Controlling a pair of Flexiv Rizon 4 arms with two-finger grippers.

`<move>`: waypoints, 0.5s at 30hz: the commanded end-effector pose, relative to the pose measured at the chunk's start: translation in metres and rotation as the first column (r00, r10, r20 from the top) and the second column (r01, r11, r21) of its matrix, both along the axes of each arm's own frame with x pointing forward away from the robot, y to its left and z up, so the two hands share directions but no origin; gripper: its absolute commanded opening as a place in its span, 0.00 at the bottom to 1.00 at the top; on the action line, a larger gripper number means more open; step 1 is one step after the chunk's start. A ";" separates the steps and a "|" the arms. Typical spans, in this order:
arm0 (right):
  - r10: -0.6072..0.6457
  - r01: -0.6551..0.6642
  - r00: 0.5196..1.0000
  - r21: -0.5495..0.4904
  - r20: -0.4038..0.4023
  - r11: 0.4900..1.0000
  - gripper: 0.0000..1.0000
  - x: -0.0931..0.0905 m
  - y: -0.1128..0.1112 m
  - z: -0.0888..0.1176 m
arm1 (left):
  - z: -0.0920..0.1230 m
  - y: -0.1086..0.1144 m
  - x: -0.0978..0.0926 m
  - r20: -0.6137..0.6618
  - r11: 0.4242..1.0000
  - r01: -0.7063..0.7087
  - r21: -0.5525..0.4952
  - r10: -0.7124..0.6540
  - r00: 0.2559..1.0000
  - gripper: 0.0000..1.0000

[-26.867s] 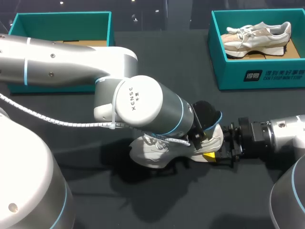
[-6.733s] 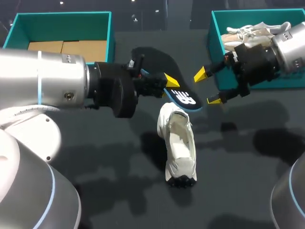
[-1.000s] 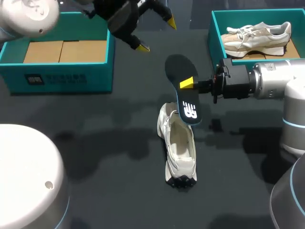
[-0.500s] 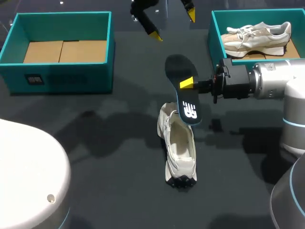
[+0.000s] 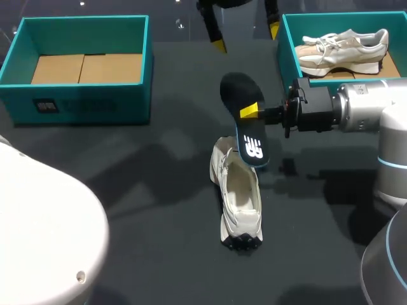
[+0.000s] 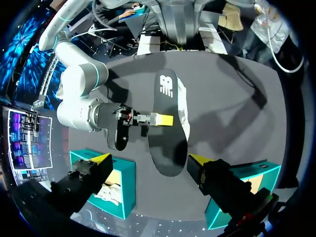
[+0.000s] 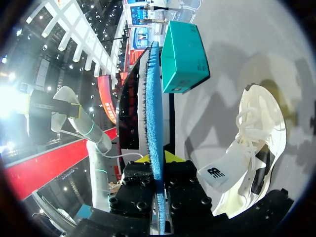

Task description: Take the shoe out of the shoebox, open the shoe tongue, remove and reinsert the insole, then place the shoe into the shoebox

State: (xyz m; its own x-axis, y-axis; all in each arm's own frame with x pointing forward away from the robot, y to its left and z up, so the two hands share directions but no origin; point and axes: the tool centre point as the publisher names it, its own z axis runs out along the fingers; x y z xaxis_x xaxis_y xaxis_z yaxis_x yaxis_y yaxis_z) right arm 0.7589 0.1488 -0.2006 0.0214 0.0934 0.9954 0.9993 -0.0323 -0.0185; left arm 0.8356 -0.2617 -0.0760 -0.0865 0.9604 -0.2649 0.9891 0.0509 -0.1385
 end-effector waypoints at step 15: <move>-0.002 0.002 1.000 -0.003 -0.001 1.000 0.00 -0.001 0.001 0.000 | -0.011 -0.036 0.008 -0.018 0.973 0.022 0.229 -0.019 1.000 1.00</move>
State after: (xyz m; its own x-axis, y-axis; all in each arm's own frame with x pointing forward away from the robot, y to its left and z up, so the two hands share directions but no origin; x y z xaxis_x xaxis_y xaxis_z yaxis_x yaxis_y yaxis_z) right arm 0.7590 0.1490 -0.2009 0.0211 0.0933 0.9954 0.9993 -0.0325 -0.0182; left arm 0.8413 -0.2940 -0.0881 -0.0782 0.9907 -0.1118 0.9883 0.0623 -0.1392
